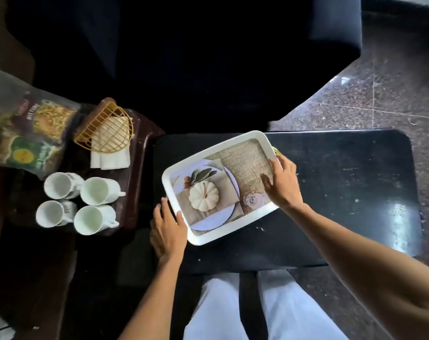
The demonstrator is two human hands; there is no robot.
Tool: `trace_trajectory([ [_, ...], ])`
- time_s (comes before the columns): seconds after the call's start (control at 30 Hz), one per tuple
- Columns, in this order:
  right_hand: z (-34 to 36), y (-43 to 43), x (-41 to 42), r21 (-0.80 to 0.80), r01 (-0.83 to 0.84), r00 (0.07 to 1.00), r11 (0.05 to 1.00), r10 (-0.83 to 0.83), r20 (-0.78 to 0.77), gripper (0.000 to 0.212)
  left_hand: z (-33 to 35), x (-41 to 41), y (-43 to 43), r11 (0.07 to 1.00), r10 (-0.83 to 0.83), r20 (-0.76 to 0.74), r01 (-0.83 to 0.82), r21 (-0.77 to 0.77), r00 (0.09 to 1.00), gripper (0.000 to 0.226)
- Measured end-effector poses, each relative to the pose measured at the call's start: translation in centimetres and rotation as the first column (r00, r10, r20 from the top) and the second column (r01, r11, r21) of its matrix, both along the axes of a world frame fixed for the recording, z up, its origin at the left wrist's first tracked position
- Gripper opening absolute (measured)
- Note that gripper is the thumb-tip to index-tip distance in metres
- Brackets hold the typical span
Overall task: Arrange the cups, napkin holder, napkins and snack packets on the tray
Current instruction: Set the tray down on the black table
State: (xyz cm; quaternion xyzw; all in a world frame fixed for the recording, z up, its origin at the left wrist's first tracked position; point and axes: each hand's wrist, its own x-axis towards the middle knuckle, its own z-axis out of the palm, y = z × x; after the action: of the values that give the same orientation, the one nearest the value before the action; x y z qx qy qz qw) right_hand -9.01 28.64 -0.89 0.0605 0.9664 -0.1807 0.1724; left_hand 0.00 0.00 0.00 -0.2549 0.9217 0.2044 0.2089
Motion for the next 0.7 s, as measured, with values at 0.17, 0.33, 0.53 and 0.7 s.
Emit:
trace_trajectory([
  [0.17,-1.2,3.2,-2.5,0.001,0.279,0.951,0.96,-0.277,0.139,0.065,-1.5,-0.9,-1.0,0.978,0.162,0.025,-0.164,0.127,0.986,0.057],
  [0.33,-3.1,4.7,-3.8,-0.008,0.256,0.937,0.967,-0.246,0.248,0.044,-3.1,-1.4,-1.2,0.95,0.277,0.034,-0.279,0.14,0.96,0.049],
  [0.53,-4.8,4.9,-4.8,-0.052,0.334,0.926,0.941,-0.318,0.201,0.034,-5.0,-1.7,-1.3,0.846,0.474,0.055,-0.472,0.247,0.879,0.036],
  [0.7,-4.7,6.6,-4.1,-0.178,0.462,0.884,0.869,-0.433,0.179,0.029,-5.2,-2.1,-1.1,0.718,0.647,0.041,-0.627,0.301,0.761,0.031],
])
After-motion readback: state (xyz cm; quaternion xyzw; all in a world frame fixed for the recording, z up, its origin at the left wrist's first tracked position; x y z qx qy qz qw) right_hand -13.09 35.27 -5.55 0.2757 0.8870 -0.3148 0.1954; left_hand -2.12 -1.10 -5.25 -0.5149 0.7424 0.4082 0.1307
